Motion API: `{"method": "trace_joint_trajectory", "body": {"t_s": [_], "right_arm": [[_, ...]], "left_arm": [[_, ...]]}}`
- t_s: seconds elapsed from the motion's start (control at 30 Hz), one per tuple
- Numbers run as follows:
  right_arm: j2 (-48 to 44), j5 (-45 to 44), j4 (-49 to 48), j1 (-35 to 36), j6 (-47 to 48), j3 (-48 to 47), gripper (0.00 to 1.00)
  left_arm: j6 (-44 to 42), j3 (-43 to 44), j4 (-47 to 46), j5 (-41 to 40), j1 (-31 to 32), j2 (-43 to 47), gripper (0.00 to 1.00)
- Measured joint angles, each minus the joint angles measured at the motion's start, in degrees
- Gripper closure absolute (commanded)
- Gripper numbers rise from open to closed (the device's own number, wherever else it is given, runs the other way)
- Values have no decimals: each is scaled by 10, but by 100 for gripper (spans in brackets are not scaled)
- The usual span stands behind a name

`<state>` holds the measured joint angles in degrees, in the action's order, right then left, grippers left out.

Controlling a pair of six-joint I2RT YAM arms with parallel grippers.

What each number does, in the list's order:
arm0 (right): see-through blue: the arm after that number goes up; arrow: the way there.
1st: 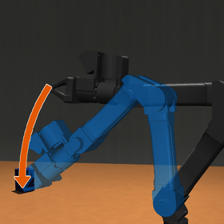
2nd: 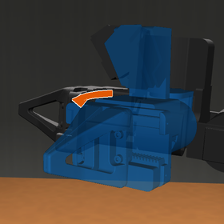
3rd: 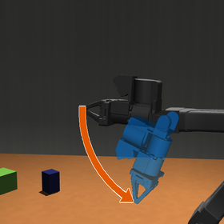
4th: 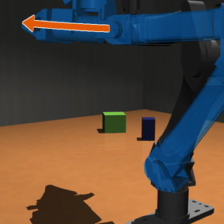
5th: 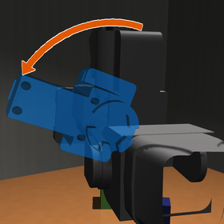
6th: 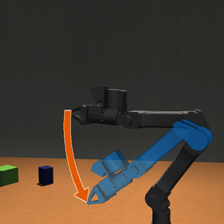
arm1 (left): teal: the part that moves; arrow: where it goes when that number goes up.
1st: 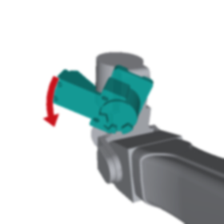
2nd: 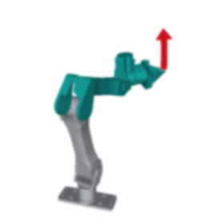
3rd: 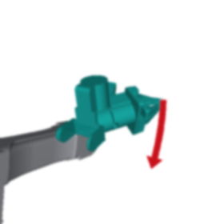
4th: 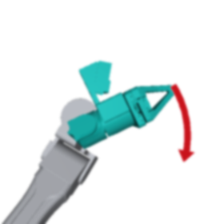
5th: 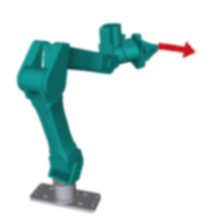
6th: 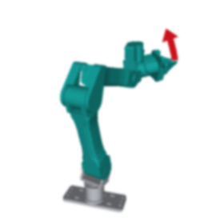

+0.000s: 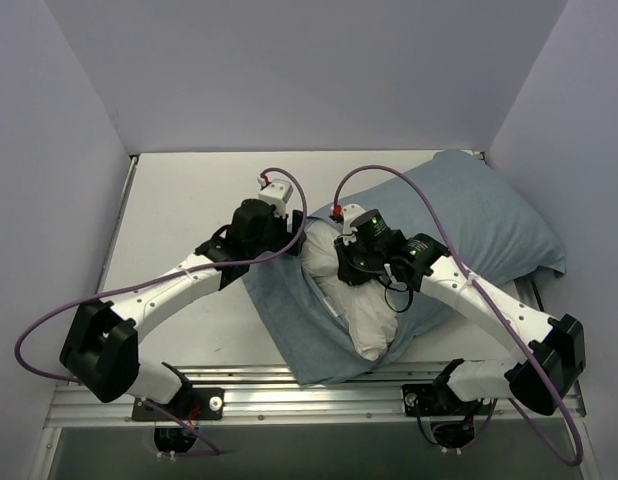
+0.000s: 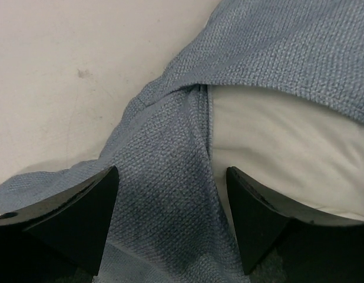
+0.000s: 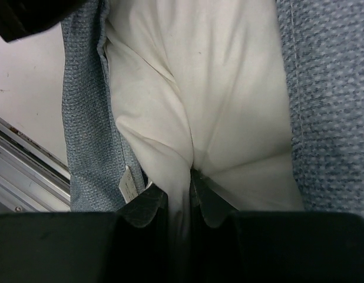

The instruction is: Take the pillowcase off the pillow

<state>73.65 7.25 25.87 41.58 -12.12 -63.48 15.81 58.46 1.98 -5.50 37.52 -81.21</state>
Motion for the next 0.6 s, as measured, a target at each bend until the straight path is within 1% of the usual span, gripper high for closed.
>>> {"method": "trace_joint_trajectory", "body": {"t_s": [0.07,0.17,0.2,0.23,0.33,0.47,0.6], "right_arm": [[3,-5,-2,4,-1,0,100],[4,-12,-3,6,-3,0,100],[4,-15,-3,7,-4,0,100],[4,-18,-3,8,-6,0,100],[3,-30,-4,7,-16,-1,100],[-5,-43,-2,0,-28,-9,100],[-21,-47,9,-22,-40,-27,100]], "left_arm": [[1,0,8,-3,5,-13,21],[6,0,16,-18,10,-26,34],[10,0,19,-28,11,-29,39],[15,0,22,-43,11,-31,49],[42,0,35,-89,10,-44,62],[104,-5,49,-107,-9,-68,66],[170,-38,37,-68,-49,-75,68]]}}
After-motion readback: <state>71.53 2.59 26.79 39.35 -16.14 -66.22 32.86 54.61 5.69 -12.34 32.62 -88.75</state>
